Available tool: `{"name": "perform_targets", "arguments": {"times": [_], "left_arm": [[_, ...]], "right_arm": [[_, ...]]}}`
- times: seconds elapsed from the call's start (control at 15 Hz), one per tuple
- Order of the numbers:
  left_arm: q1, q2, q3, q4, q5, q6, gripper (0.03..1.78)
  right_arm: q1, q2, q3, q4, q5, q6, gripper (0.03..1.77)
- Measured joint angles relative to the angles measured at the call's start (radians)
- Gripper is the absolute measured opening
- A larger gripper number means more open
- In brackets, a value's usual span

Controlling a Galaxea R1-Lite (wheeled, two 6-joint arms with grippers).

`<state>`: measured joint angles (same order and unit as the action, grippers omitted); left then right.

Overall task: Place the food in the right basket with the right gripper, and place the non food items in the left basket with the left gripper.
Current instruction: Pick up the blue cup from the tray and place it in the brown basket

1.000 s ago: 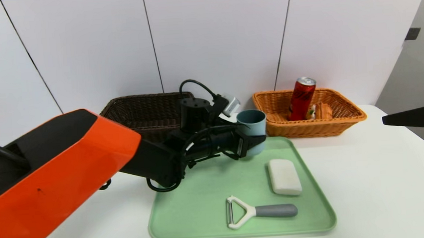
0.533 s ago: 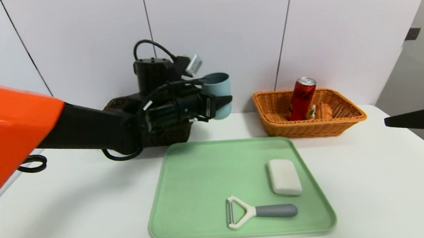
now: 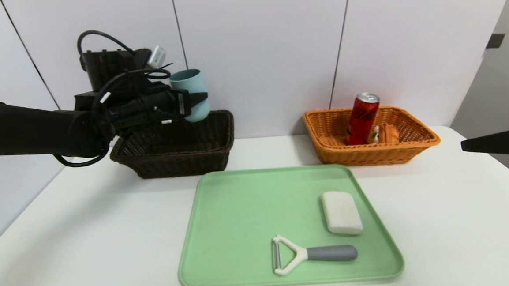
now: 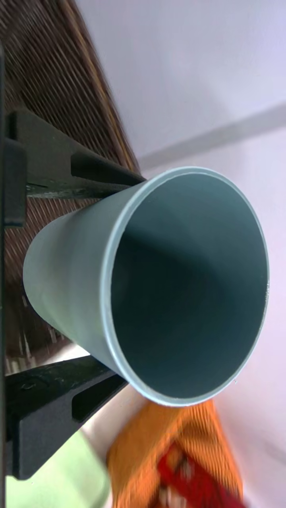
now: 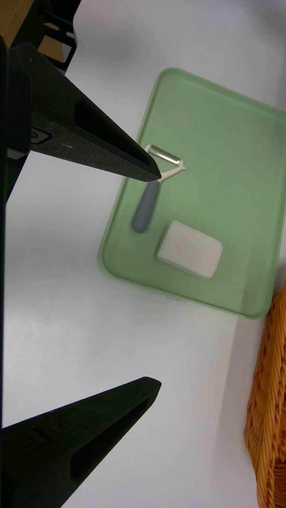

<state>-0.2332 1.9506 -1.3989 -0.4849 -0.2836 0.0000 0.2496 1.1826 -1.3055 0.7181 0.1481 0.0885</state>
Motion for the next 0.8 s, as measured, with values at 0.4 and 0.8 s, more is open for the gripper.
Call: {"name": "perform_targets", "arguments": {"times": [0.4, 0.8], "left_arm": [[0.137, 0.050, 0.029, 0.004, -0.002, 0.007, 1.09], [0.174, 0.151, 0.025, -0.046, -0.002, 0.005, 1.09]], "right_arm": [[0.000, 0.006, -0.002, 0.000, -0.001, -0.003, 1.70], [0.000, 0.018, -0.003, 0.000, -0.002, -0.003, 1.70]]}}
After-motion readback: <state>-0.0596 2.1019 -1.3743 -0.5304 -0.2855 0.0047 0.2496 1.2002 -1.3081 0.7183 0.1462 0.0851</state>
